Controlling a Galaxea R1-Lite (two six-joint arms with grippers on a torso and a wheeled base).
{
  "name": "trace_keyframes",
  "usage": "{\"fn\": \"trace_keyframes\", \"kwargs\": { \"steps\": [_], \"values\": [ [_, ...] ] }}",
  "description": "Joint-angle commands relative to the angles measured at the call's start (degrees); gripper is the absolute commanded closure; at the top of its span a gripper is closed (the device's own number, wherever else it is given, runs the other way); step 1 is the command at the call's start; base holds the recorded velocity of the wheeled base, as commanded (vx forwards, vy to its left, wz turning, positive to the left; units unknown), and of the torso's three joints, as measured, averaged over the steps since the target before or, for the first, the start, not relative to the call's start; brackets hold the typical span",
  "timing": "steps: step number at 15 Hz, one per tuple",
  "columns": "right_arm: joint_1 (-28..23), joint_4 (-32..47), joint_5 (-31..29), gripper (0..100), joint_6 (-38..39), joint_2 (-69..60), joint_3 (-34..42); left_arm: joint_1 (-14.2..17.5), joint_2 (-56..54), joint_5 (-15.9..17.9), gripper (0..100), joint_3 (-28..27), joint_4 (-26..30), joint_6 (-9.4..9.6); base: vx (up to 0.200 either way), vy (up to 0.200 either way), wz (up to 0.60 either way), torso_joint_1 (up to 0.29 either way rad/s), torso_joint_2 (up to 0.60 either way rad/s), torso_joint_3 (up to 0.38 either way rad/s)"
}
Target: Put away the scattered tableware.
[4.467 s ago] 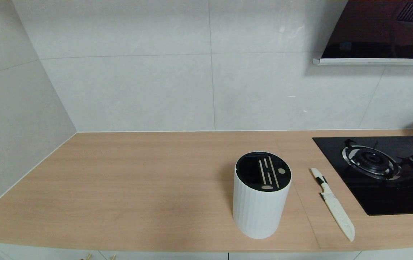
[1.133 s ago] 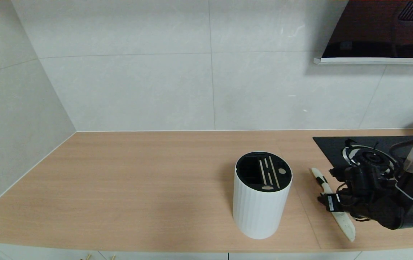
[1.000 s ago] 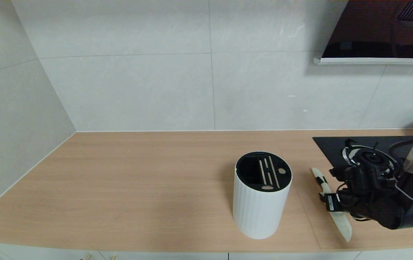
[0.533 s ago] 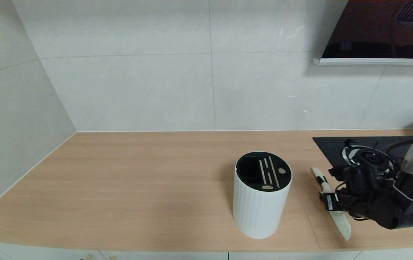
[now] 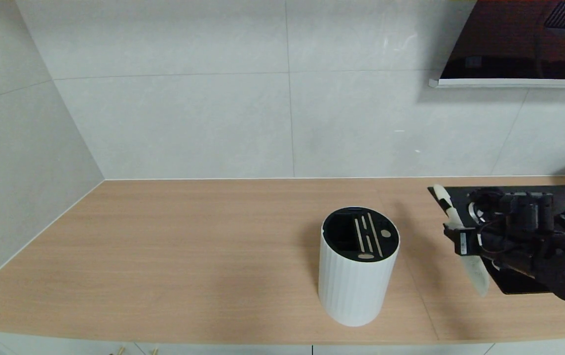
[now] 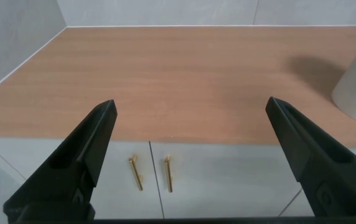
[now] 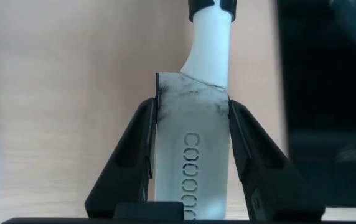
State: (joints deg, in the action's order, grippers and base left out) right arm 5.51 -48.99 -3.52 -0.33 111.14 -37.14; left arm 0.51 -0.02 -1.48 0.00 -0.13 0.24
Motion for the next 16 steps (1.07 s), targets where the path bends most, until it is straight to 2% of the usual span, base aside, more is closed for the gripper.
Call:
{"fn": "trace_keyframes", "kwargs": {
  "steps": [1, 3, 5, 6, 7, 8, 9, 10, 11, 12, 13, 14, 15, 16],
  "values": [
    [5.48, 0.04, -0.43, 100, -0.29, -9.8, -1.35, 0.02, 0.02, -0.02, 0, 0.0, -0.04, 0.02, 0.0, 0.0, 0.0, 0.0, 0.0, 0.0],
    [8.99, 0.04, -0.43, 100, -0.37, -14.2, -2.67, 0.02, 0.02, 0.33, 0, -0.79, -0.57, -0.51, 0.0, 0.0, 0.0, 0.0, 0.0, 0.0],
    [10.49, 1.18, -0.43, 100, -0.37, -17.01, -4.95, -0.25, 0.38, 3.76, 0, -9.4, 1.72, -1.3, 0.0, 0.0, 0.0, 0.0, 0.0, 0.0],
    [11.72, 3.29, -0.43, 100, -0.37, -18.07, -7.77, -0.78, 2.49, 7.98, 0, -14.85, 6.29, -1.56, 0.0, 0.0, 0.0, 0.0, 0.0, 0.0],
    [12.77, 5.49, -0.34, 100, -0.37, -19.03, -10.23, -0.95, 5.65, 12.55, 0, -17.93, 10.77, -1.56, 0.0, 0.0, 0.0, 0.0, 0.0, 0.0],
    [13.56, 6.72, -0.34, 100, -0.37, -19.47, -11.72, -0.95, 8.99, 16.06, 0, -19.69, 12.18, -1.39, 0.0, 0.0, 0.0, 0.0, 0.0, 0.0],
    [15.23, 8.39, -0.34, 100, -0.37, -19.82, -14.36, -0.95, 17.69, 23.27, 0, -23.47, 12.18, -1.21, 0.0, 0.0, 0.0, 0.0, 0.0, 0.0],
    [16.55, 8.65, -0.43, 100, -0.37, -20.0, -15.24, -0.95, 22.35, 26.7, 0, -25.66, 12.18, -1.21, 0.0, 0.0, 0.0, 0.0, 0.0, 0.0],
    [19.28, 8.74, -0.7, 100, -0.37, -20.44, -15.77, -0.95, 32.54, 32.85, 0, -30.06, 11.65, -1.21, 0.0, 0.0, 0.0, 0.0, 0.0, 0.0],
    [21.65, 8.74, -1.22, 100, -0.37, -20.53, -15.85, -1.13, 40.54, 36.28, 0, -33.4, 9.89, -1.12, 0.0, 0.0, 0.0, 0.0, 0.0, 0.0],
    [22.97, 8.74, -1.75, 100, -0.37, -20.53, -15.59, -1.83, 45.99, 37.51, 0, -35.6, 7.96, -1.21, 0.0, 0.0, 0.0, 0.0, 0.0, 0.0],
    [25.08, 8.74, -2.63, 100, -0.37, -20.26, -15.15, -5.87, 55.31, 37.6, 0, -39.64, 3.56, -1.47, 0.0, 0.0, 0.0, 0.0, 0.0, 0.0],
    [26.31, 8.74, -3.07, 100, -0.37, -20.26, -14.89, -8.51, 59.88, 37.33, 0, -41.48, 0.66, -2.35, 0.0, 0.0, 0.0, 0.0, 0.0, 0.0],
    [27.71, 8.74, -4.21, 100, -0.46, -20.17, -14.27, -11.32, 65.15, 36.98, 0, -43.07, -3.29, -4.64, 0.0, 0.0, 0.0, 0.0, 0.0, 0.0]
  ]
}}
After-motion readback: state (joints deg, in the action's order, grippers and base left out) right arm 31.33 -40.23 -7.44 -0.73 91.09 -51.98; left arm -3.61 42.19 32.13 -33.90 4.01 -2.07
